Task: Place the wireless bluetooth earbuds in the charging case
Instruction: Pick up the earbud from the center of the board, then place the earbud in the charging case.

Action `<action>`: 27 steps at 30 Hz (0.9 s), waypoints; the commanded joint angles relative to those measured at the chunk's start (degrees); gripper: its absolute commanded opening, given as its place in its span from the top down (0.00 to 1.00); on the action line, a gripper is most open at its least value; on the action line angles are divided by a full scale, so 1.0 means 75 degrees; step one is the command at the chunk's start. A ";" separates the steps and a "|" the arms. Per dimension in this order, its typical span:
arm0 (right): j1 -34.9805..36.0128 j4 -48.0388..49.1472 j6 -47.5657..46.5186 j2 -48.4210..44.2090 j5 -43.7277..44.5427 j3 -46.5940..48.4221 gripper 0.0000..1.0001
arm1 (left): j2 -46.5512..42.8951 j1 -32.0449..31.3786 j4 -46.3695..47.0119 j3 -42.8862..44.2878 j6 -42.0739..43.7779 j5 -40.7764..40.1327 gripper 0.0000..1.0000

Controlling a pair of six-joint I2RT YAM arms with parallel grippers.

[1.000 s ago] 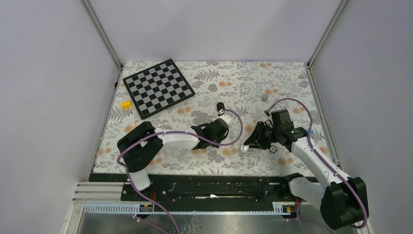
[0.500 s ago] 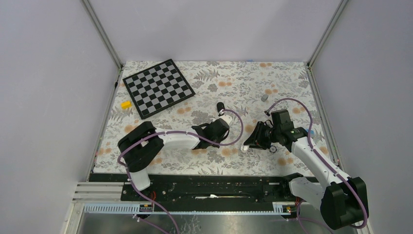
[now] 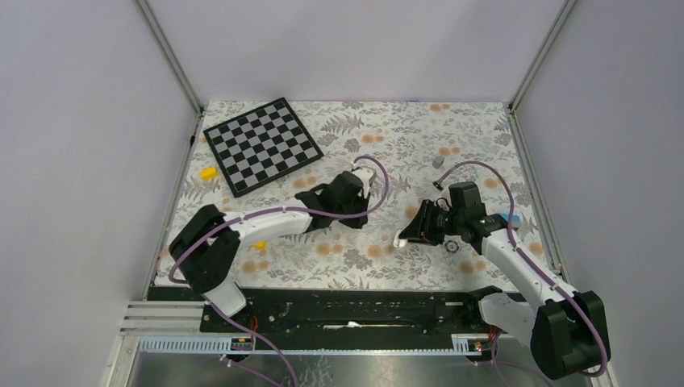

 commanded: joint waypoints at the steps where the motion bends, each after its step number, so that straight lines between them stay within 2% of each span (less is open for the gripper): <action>1: -0.0031 0.1455 -0.0080 0.0084 -0.0687 -0.0483 1.00 | -0.0640 0.0548 0.0334 0.0185 -0.0661 0.1855 0.92; 6: -0.0028 0.3941 0.0566 0.0065 -0.1225 -0.1423 1.00 | -0.1162 0.1385 0.1001 -0.0220 -0.1930 0.3402 0.96; 10: -0.0031 0.5321 0.0907 0.0311 -0.1441 -0.1776 1.00 | -0.1244 0.1646 0.1494 -0.0334 -0.2824 0.4213 1.00; 13: -0.0031 0.6428 0.1189 0.0442 -0.1631 -0.2063 1.00 | -0.1264 0.1807 0.2448 -0.0665 -0.3680 0.4815 1.00; 16: -0.0038 0.6535 0.1008 0.0455 -0.1802 -0.2103 1.00 | -0.1197 0.1916 0.3457 -0.0957 -0.4424 0.5627 1.00; 20: -0.0041 0.6503 0.0735 0.0269 -0.1964 -0.2270 1.00 | -0.1245 0.1960 0.4066 -0.1155 -0.5024 0.6020 1.00; 23: -0.0144 0.5966 0.0477 0.0299 -0.2275 -0.2167 1.00 | -0.1236 0.2060 0.4650 -0.1298 -0.5416 0.6511 1.00; 27: -0.0308 0.5967 0.0467 0.0521 -0.3213 -0.2058 1.00 | -0.1033 0.2107 0.4780 -0.1220 -0.5298 0.7305 1.00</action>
